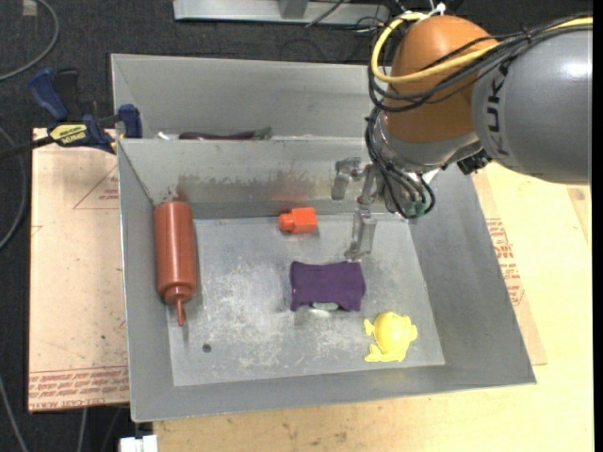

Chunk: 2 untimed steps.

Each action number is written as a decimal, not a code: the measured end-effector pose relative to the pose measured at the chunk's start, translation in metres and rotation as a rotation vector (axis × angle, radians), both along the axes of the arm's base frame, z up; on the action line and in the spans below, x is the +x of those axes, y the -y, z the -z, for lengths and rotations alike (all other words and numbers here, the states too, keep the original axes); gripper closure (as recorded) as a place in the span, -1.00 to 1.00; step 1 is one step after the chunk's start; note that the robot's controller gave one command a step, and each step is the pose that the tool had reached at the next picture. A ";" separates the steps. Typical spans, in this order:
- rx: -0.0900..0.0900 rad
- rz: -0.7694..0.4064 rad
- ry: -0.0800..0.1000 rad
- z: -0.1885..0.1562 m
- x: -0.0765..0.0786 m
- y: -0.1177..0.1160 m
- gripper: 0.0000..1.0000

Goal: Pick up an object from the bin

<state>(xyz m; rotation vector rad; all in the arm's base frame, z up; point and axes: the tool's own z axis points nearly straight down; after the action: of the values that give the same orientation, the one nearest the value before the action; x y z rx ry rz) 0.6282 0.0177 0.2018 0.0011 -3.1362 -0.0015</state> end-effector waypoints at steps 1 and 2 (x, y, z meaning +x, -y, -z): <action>0.000 0.000 0.007 -0.005 0.001 0.000 -1.00; 0.001 -0.137 -0.001 0.079 -0.039 0.032 1.00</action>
Offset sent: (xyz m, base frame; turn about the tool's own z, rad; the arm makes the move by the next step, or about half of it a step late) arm -0.0391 -0.0319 -0.0774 -0.1392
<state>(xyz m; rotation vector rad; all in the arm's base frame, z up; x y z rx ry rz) 0.5889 -0.0143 0.1232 0.2150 -3.1281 -0.0025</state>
